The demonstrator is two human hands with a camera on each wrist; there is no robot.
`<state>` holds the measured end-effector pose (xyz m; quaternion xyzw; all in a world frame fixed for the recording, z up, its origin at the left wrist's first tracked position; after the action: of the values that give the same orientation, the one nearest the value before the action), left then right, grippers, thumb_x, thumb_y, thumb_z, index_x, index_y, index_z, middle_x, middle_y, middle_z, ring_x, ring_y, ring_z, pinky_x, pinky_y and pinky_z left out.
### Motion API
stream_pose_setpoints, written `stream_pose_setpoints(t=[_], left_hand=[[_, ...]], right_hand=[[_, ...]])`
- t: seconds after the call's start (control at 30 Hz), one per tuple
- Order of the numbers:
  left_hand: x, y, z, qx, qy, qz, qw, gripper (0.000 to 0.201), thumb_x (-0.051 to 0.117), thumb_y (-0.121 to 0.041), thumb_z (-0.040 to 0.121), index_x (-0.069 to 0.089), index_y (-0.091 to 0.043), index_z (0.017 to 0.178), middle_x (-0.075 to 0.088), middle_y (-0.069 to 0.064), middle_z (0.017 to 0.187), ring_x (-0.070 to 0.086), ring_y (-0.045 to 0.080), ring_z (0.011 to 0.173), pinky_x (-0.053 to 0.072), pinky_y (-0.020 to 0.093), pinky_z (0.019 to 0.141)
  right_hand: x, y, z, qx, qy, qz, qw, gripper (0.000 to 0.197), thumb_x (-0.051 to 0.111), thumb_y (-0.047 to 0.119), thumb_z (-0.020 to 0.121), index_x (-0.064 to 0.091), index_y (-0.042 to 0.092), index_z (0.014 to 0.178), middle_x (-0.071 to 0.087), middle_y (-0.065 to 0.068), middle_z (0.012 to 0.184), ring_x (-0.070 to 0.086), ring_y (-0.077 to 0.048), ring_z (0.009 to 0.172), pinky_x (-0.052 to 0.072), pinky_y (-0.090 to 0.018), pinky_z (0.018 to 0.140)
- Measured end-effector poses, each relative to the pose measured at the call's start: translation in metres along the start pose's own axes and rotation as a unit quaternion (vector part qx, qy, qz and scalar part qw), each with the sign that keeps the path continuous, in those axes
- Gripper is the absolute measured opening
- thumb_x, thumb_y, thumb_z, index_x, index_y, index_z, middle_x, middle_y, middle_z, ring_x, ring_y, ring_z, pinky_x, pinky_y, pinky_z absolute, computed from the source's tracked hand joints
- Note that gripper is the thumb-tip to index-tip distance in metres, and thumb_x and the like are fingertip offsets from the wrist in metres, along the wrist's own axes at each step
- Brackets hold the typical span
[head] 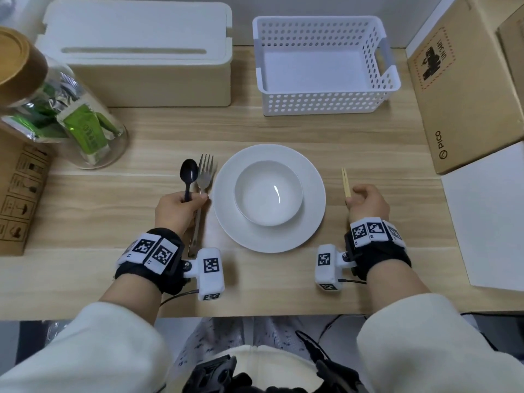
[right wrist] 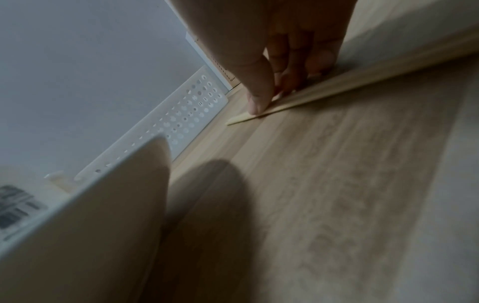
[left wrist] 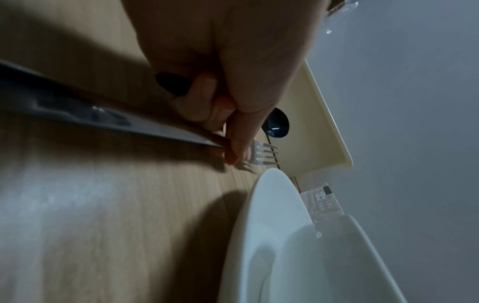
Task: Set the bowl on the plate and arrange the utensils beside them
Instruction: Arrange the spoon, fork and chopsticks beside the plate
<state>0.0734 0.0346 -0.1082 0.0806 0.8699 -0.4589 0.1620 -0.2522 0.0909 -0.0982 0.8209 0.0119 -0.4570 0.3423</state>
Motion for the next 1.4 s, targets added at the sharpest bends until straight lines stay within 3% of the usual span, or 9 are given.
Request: stream_pose_setpoints(t=[0.2,0.3,0.47,0.57,0.8,0.9,1.03,1.23,1.4], left_hand=[[-0.007,-0.011,-0.003,-0.010,-0.003,-0.025,1.000,0.010,0.068,-0.022,0.079,0.066,-0.016,0.071,0.054,-0.015,0.040,0.042,0.013,0.054,0.033,0.023,0.054],[-0.015,-0.032,-0.010,0.007,0.020,-0.068,0.997,0.007,0.068,-0.021,0.079,0.069,-0.014,0.079,0.059,-0.011,0.055,0.050,0.003,0.053,0.036,0.018,0.054],[-0.016,-0.088,-0.027,0.065,0.147,-0.168,0.973,0.008,0.065,-0.018,0.081,0.070,-0.012,0.083,0.041,-0.004,0.061,0.027,0.002,0.035,0.021,0.013,0.036],[-0.005,-0.105,-0.036,0.075,0.192,-0.180,0.962,0.007,0.064,-0.018,0.081,0.070,-0.014,0.081,0.036,-0.003,0.059,0.027,0.002,0.035,0.022,0.013,0.035],[0.023,-0.106,-0.054,0.090,0.245,-0.170,0.950,0.009,0.058,-0.015,0.087,0.067,-0.014,0.087,0.049,0.002,0.064,0.027,0.002,0.035,0.021,0.015,0.038],[0.017,-0.104,-0.045,0.075,0.265,-0.180,0.944,0.014,0.042,-0.021,0.096,0.053,-0.018,0.104,0.057,0.001,0.077,0.027,0.003,0.035,0.020,0.014,0.038],[-0.011,-0.079,-0.015,0.044,0.171,-0.178,0.968,0.019,0.031,-0.015,0.099,0.045,-0.016,0.086,0.054,0.004,0.074,0.038,0.003,0.035,0.030,0.015,0.037],[-0.012,-0.012,-0.006,-0.047,0.100,-0.068,0.992,0.034,0.057,-0.009,0.087,0.061,-0.014,0.053,0.055,-0.010,0.037,0.051,0.009,0.038,0.040,0.020,0.042],[-0.012,0.005,0.002,-0.051,0.067,-0.012,0.996,0.006,0.074,-0.012,0.073,0.070,-0.007,0.071,0.072,0.014,0.075,0.067,0.028,0.072,0.056,0.030,0.066]], right_hand=[[-0.015,0.020,-0.011,-0.045,-0.065,0.066,0.995,0.025,0.059,0.018,0.085,0.060,0.012,0.110,0.061,-0.001,0.086,0.058,-0.018,0.084,0.048,-0.031,0.087],[-0.025,0.063,-0.034,-0.121,-0.076,0.144,0.979,0.018,0.062,0.018,0.081,0.065,0.011,0.097,0.046,0.012,0.062,0.050,0.007,0.057,0.045,-0.009,0.072],[0.002,0.140,-0.100,-0.251,0.221,0.115,0.935,0.019,0.059,0.027,0.085,0.059,0.028,0.066,0.059,0.008,0.063,0.050,0.000,0.048,0.045,-0.018,0.058],[0.016,0.145,-0.121,-0.288,0.280,0.064,0.914,0.023,0.056,0.030,0.087,0.069,0.014,0.076,0.067,0.001,0.069,0.050,0.007,0.039,0.041,-0.018,0.056],[0.015,0.126,-0.116,-0.252,0.306,0.114,0.911,0.020,0.061,0.018,0.084,0.063,0.022,0.065,0.065,-0.003,0.062,0.046,0.004,0.037,0.034,-0.011,0.049],[-0.004,0.101,-0.086,-0.185,0.204,0.142,0.951,0.016,0.058,0.019,0.085,0.067,0.019,0.071,0.059,0.006,0.059,0.047,0.003,0.042,0.032,-0.012,0.050],[-0.026,0.037,-0.039,-0.098,0.084,0.064,0.990,0.024,0.055,0.016,0.086,0.063,0.019,0.064,0.056,-0.001,0.060,0.049,-0.018,0.059,0.036,-0.026,0.057],[0.004,-0.021,-0.038,0.007,0.147,-0.023,0.989,0.024,0.058,0.012,0.085,0.068,-0.009,0.090,0.069,-0.026,0.085,0.058,-0.028,0.074,0.043,-0.031,0.071],[0.010,-0.015,-0.038,-0.019,0.113,-0.024,0.993,0.024,0.059,0.014,0.085,0.069,-0.006,0.092,0.071,-0.024,0.093,0.065,-0.035,0.090,0.049,-0.038,0.083]])
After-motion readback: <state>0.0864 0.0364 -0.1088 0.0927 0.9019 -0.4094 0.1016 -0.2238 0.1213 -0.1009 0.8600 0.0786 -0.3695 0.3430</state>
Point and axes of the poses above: each hand's wrist, its own z-axis towards the middle knuckle, its own x-axis out of the palm, y = z × x, the point moved 2 cm from there along z, towards the middle knuckle
